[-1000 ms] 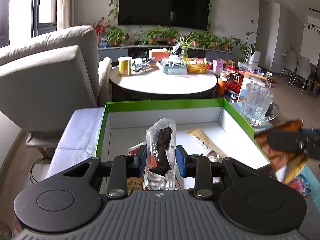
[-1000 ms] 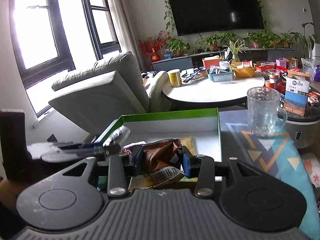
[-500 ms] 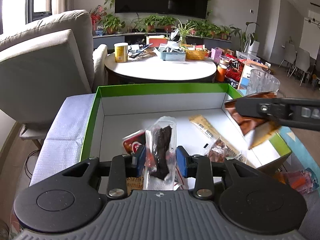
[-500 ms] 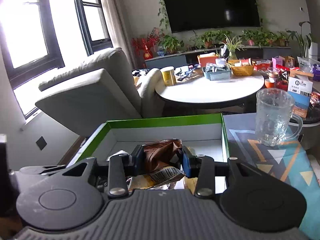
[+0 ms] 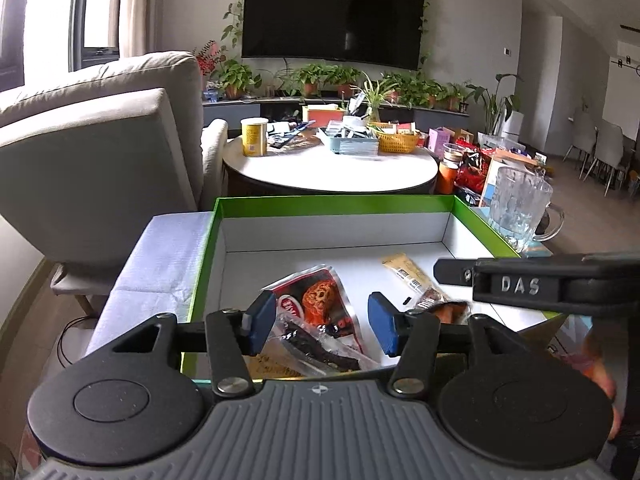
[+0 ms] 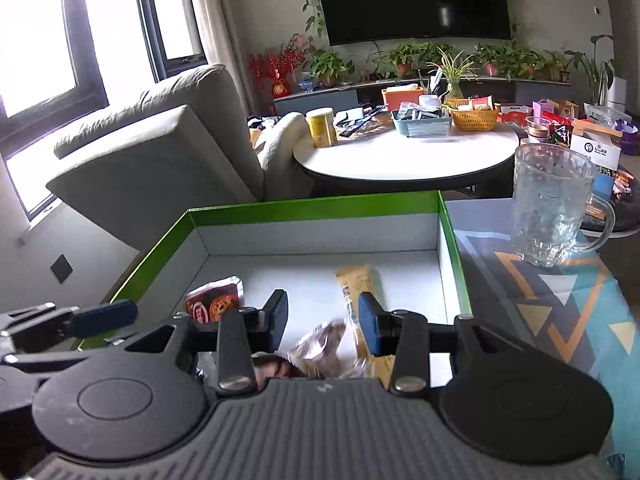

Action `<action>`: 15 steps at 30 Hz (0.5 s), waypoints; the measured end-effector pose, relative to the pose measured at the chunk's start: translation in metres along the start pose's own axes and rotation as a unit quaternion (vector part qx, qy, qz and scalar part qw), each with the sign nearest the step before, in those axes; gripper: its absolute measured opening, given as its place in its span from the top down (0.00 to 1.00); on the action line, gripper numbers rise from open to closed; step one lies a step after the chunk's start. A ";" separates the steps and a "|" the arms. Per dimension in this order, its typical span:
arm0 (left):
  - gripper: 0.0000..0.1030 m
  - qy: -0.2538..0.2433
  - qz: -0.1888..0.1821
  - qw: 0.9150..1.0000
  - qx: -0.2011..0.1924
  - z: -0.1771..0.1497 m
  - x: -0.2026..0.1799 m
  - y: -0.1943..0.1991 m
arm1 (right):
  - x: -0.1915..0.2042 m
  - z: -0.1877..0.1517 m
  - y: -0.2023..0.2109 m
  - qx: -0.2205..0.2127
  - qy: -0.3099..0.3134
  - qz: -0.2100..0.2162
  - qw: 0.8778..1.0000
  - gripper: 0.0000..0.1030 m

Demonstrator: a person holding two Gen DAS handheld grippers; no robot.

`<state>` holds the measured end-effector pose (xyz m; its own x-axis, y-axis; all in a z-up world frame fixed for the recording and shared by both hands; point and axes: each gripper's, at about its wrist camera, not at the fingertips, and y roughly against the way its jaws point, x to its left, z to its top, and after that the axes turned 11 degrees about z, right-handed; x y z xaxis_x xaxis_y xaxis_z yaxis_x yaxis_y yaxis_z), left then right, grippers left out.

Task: Organize snacks
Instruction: 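Lower both packets into the green box and open both tools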

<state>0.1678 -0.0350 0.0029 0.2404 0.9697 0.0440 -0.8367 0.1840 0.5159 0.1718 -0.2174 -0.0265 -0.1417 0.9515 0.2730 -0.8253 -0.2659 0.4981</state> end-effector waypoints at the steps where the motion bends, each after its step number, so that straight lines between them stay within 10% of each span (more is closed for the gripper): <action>1: 0.53 0.003 0.002 1.000 0.000 0.000 0.003 0.001 | 0.000 -0.001 -0.001 0.003 0.002 -0.001 1.000 0.59; 15: 0.53 0.022 0.015 1.000 -0.007 -0.010 0.020 0.032 | 0.003 -0.026 0.032 0.006 0.016 -0.014 1.000 0.58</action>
<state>0.1407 -0.0076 0.0120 0.1937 0.9809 0.0206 -0.8498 0.1572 0.5031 0.1308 -0.2192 -0.0315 -0.1370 0.9630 0.2321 -0.8223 -0.2412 0.5154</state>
